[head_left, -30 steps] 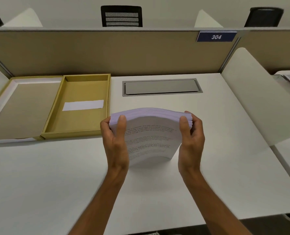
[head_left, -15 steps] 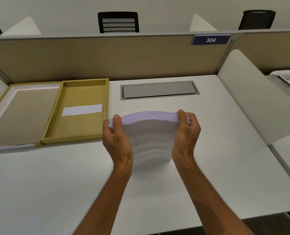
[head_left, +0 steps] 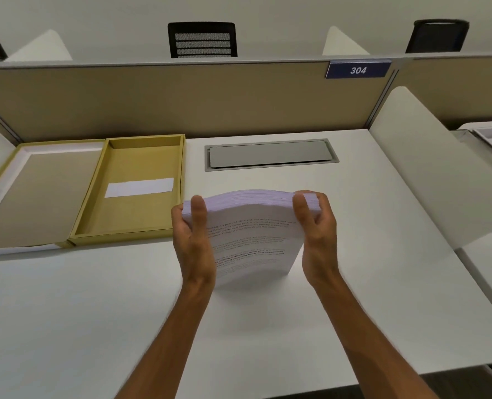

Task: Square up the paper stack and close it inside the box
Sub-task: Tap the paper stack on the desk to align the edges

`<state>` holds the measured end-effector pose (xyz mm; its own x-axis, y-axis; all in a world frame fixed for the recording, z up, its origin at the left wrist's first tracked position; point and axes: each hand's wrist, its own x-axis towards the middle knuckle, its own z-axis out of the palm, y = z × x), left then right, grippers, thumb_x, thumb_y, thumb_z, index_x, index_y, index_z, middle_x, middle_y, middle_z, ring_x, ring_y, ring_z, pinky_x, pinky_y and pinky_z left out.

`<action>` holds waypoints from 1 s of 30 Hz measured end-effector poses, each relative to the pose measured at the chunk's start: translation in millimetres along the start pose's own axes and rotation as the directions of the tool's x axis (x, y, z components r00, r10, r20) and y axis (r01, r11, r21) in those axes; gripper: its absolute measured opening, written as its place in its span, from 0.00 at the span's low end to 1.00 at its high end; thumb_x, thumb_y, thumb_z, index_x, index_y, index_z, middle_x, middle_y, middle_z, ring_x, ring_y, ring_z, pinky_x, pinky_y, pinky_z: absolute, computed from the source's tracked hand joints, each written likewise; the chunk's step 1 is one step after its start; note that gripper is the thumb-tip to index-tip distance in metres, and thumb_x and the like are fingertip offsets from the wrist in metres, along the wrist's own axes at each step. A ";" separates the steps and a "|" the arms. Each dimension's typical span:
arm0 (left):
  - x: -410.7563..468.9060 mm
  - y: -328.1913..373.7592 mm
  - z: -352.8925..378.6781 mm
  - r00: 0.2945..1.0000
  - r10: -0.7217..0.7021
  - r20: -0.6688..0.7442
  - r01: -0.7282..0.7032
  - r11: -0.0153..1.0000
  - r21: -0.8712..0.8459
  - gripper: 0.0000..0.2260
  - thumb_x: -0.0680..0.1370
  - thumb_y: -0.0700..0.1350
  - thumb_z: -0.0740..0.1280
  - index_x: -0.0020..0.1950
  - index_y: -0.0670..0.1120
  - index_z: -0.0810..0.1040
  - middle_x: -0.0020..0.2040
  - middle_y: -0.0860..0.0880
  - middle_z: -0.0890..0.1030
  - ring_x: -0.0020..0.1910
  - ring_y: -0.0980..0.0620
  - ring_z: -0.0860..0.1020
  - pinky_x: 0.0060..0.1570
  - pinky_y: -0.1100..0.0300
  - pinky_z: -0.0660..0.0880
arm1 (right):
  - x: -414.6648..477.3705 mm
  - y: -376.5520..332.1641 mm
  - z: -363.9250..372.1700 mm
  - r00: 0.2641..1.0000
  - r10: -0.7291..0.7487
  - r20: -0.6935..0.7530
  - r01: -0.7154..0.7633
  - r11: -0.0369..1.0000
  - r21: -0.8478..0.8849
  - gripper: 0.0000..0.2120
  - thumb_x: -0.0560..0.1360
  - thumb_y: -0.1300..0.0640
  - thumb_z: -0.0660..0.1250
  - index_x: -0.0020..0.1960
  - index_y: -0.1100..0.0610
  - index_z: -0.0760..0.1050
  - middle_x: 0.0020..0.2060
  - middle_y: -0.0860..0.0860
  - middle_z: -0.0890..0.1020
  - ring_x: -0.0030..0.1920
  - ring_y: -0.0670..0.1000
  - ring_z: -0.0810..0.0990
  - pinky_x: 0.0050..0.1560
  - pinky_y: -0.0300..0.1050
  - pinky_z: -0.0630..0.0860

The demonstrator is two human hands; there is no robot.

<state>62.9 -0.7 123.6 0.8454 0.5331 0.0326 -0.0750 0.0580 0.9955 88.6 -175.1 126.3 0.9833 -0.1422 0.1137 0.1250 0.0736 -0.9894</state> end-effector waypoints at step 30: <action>-2.9 -32.7 -63.9 0.971 0.150 0.187 -0.215 0.889 0.405 0.17 0.74 0.36 0.74 0.60 0.48 0.83 0.48 0.65 0.83 0.46 0.69 0.82 0.47 0.78 0.74 | -4.4 33.1 -58.2 0.978 -0.112 0.176 0.157 0.950 -0.270 0.28 0.72 0.70 0.73 0.53 0.36 0.81 0.48 0.39 0.87 0.50 0.43 0.84 0.49 0.29 0.77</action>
<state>29.1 49.8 85.2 0.9084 0.3687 0.1973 -0.0340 -0.4051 0.9137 80.7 -229.5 87.8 0.9709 0.0264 0.2380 0.2379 -0.2189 -0.9463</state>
